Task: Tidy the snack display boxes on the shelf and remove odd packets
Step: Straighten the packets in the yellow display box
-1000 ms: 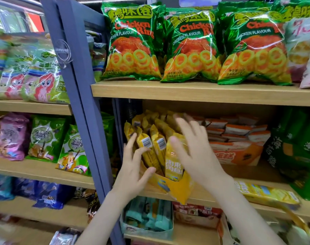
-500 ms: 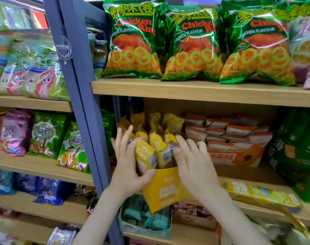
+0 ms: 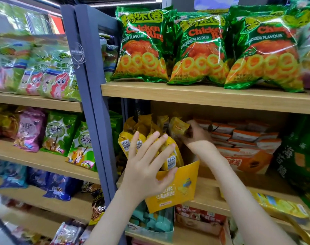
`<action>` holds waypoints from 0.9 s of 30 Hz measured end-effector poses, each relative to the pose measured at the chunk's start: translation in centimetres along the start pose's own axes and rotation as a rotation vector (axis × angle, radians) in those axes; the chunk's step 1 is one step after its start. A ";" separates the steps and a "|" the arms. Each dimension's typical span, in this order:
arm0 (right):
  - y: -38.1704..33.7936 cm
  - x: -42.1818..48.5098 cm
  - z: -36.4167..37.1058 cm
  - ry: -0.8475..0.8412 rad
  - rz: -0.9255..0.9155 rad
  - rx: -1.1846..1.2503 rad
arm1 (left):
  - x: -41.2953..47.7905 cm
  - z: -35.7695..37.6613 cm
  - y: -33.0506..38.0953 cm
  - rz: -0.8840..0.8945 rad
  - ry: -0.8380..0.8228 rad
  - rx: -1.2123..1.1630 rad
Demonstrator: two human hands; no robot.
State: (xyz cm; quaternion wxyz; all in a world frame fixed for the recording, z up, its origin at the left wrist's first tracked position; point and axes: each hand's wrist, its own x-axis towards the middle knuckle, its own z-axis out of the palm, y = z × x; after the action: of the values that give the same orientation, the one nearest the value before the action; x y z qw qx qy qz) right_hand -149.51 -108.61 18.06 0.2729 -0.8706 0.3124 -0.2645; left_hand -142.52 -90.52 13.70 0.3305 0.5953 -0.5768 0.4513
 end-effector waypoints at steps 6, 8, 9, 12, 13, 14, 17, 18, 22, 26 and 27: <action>0.2 -4.0 -1.9 0.204 -0.328 0.184 | 0.2 0.3 -0.3 -0.011 -0.030 -0.092; 0.3 -5.5 -2.5 0.260 -0.478 0.245 | 0.2 0.3 -0.3 -0.011 -0.031 -0.080; 0.4 -6.2 -2.7 0.287 -0.559 0.254 | 0.2 0.3 -0.3 -0.016 -0.029 -0.072; 0.2 -7.8 -3.3 0.415 -0.733 0.304 | 0.1 0.3 -0.1 -0.035 -0.019 -0.006; 0.2 -8.4 -3.6 0.477 -0.782 0.318 | 0.0 0.3 -0.1 -0.040 -0.017 0.034; 0.1 -8.9 -3.9 0.538 -0.816 0.329 | -0.2 0.2 0.1 -0.050 -0.015 0.076; -0.3 -11.3 -4.9 0.680 -0.844 0.386 | -0.4 -0.3 1.3 -0.122 0.001 0.158; -0.6 -12.3 -5.1 0.716 -0.837 0.423 | -0.3 -0.5 2.1 -0.144 0.014 0.159; -2.5 -16.7 -5.5 0.771 -0.733 0.589 | 1.2 -2.0 6.0 -0.112 0.110 0.102; -4.4 -21.9 -4.9 0.743 -0.528 0.721 | 1.6 -5.0 9.5 -0.003 0.169 -0.022; -4.7 -23.2 -4.6 0.727 -0.484 0.736 | 1.2 -5.8 9.9 0.018 0.165 -0.063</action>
State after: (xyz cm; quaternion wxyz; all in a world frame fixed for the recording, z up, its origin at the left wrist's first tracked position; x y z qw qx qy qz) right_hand -165.98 -90.98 17.61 0.3647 -0.6181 0.0652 -0.6933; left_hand -153.28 -86.86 15.74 0.3913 0.5403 -0.5667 0.4835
